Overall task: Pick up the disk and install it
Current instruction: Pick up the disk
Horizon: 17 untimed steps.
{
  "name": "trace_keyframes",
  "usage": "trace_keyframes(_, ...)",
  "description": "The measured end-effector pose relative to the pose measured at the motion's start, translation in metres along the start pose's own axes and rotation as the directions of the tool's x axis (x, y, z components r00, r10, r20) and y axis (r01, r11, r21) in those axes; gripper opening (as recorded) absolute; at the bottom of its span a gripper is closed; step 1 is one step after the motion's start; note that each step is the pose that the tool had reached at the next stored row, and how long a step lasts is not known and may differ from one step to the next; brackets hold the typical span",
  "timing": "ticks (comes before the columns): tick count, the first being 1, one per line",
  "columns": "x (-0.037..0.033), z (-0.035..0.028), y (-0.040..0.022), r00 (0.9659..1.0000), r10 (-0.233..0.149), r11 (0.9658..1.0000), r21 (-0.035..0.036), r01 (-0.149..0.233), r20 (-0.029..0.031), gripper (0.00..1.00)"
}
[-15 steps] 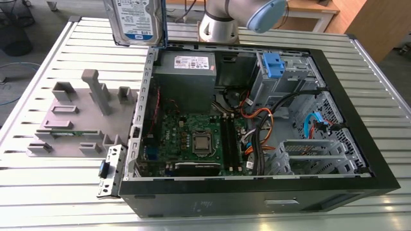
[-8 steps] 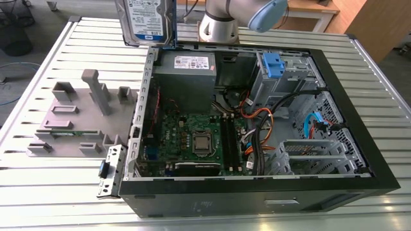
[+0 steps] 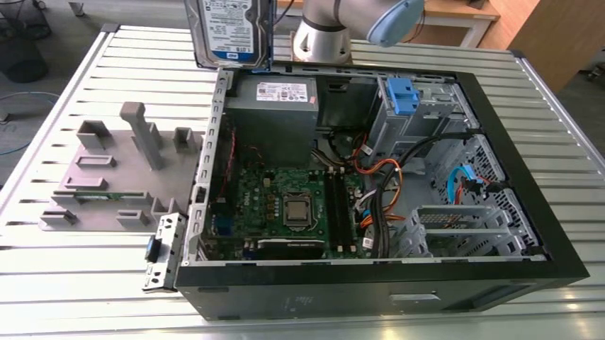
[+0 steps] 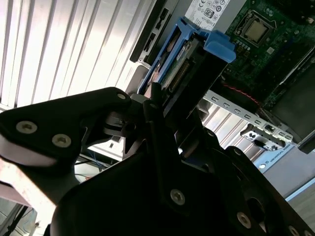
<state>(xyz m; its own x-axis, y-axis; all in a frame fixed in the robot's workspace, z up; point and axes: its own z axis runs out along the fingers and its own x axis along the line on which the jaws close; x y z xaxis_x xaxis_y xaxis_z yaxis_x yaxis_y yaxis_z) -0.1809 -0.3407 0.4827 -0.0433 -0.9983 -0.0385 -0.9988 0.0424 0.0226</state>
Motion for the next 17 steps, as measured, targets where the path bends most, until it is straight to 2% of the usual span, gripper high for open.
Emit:
trace_keyframes(7, -0.0005, -0.0003, -0.0123, 1.0000, 0.000, 1.0000, -0.0001, 0.000, 0.0000, 0.35)
trace_keyframes(17, 0.0010, -0.0003, -0.0134, 1.0000, 0.000, 1.0000, 0.0000, 0.000, 0.0000, 0.35)
